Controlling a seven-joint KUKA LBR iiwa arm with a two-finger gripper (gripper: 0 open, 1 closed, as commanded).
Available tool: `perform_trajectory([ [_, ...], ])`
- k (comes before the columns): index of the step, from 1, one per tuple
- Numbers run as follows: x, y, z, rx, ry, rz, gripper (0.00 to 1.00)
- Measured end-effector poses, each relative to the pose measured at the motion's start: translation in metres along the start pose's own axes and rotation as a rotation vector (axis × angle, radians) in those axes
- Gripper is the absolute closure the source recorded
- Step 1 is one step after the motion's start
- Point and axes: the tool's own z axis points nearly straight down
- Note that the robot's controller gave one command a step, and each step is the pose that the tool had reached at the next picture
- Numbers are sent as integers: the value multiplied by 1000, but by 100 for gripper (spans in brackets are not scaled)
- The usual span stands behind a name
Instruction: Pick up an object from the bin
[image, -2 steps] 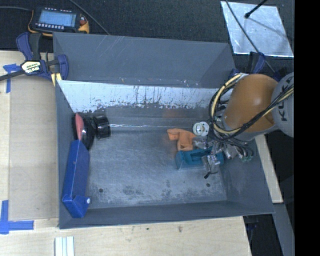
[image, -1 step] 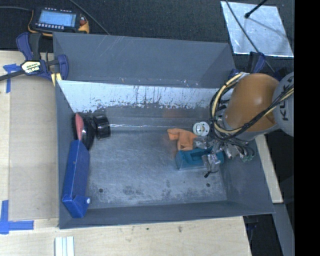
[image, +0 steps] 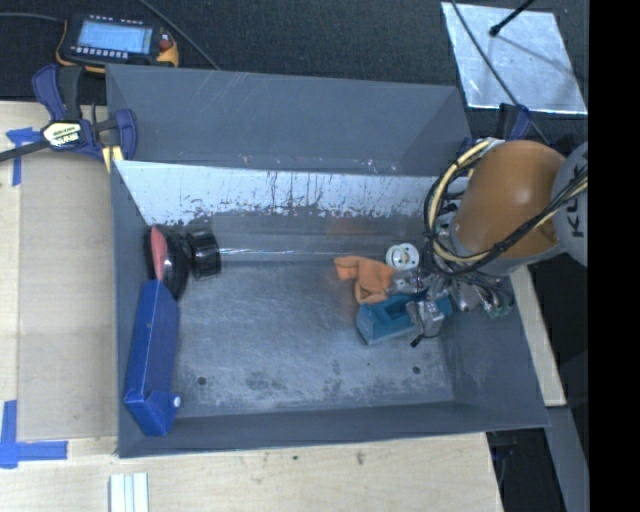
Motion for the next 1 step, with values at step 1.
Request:
perform_trajectory([
  [1, 0, 0, -8, 3, -3, 0, 100],
])
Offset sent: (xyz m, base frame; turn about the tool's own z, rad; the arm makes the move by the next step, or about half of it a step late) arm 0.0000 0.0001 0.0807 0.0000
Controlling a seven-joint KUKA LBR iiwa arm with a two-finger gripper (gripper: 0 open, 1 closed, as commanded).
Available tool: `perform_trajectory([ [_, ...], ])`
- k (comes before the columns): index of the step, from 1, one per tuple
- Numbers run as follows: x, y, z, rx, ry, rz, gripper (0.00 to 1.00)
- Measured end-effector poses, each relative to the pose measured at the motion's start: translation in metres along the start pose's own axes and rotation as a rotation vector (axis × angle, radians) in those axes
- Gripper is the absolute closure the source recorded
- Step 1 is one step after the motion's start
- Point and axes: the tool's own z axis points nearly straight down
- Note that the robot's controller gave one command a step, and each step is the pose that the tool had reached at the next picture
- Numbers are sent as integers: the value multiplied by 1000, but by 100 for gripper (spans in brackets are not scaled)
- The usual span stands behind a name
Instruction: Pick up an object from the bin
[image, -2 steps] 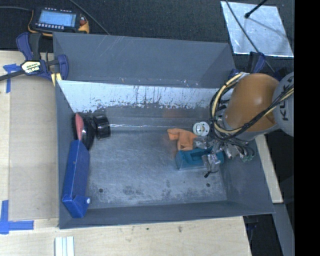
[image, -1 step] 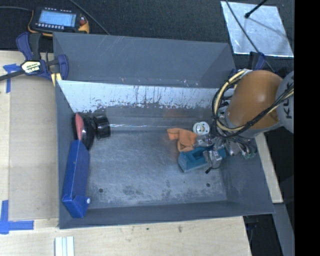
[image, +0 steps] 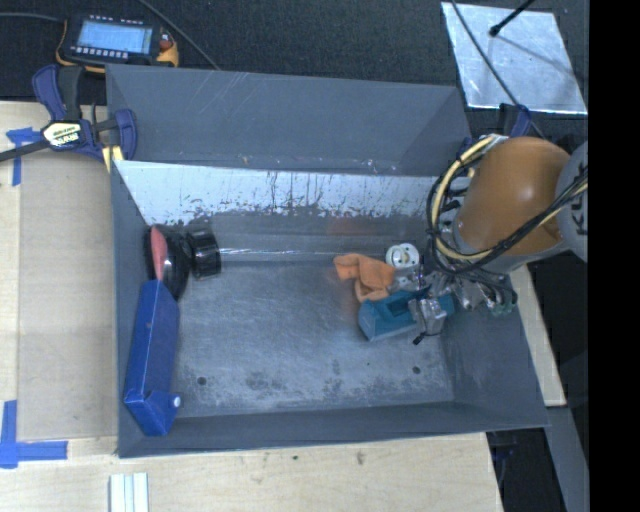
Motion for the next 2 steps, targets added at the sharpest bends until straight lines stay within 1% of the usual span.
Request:
perform_trajectory([
  [1, 2, 1, -10, -4, 8, 1, 100],
  [2, 3, 1, -31, -5, 12, 2, 100],
])
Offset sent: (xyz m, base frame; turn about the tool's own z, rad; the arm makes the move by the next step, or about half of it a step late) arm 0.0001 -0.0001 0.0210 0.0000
